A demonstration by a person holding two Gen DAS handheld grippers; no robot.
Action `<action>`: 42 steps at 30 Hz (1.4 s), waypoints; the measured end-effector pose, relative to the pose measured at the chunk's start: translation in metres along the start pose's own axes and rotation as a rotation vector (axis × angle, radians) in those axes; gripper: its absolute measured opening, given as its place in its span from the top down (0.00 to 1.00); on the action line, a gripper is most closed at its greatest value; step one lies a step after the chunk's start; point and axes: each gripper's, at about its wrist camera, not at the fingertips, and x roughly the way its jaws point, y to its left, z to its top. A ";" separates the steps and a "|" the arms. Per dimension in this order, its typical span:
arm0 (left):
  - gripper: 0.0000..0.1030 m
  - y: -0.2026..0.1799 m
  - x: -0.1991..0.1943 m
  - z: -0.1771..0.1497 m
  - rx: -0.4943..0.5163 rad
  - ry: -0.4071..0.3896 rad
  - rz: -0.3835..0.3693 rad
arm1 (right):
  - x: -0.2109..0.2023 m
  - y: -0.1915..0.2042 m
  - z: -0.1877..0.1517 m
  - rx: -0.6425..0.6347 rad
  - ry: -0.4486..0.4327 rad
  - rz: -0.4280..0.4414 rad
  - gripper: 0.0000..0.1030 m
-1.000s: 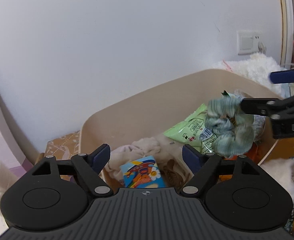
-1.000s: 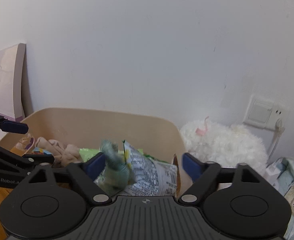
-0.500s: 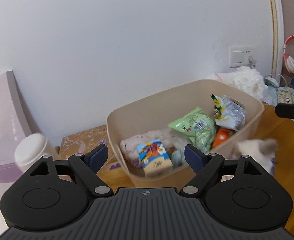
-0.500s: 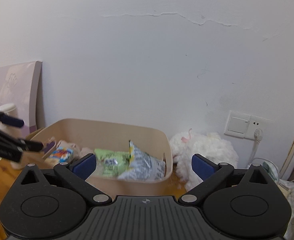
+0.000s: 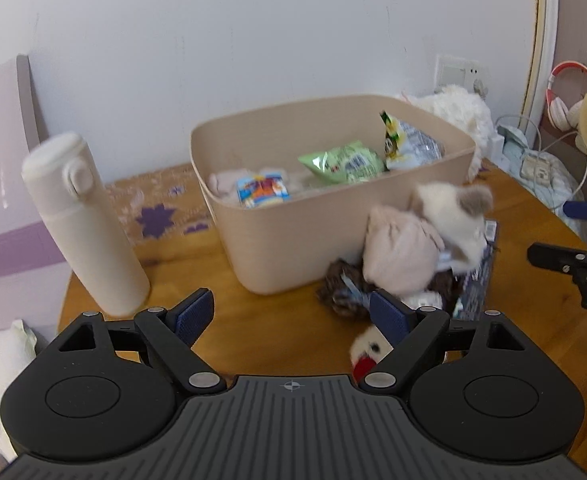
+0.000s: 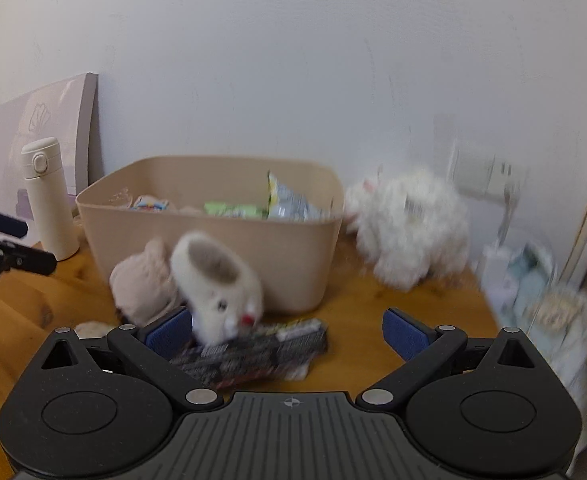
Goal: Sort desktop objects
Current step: 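Grasp the white Hello Kitty plush with the left gripper while the right grasps the dark box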
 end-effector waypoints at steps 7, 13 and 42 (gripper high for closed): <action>0.16 -0.021 0.012 -0.021 -0.032 0.055 -0.046 | 0.024 0.005 -0.030 0.182 0.071 -0.001 0.00; 0.16 -0.030 0.030 -0.027 -0.160 0.086 -0.070 | 0.033 0.001 -0.037 0.338 0.071 0.040 0.00; 0.38 -0.043 0.070 -0.039 -0.265 0.090 -0.061 | 0.059 -0.008 -0.050 0.539 0.049 0.150 0.57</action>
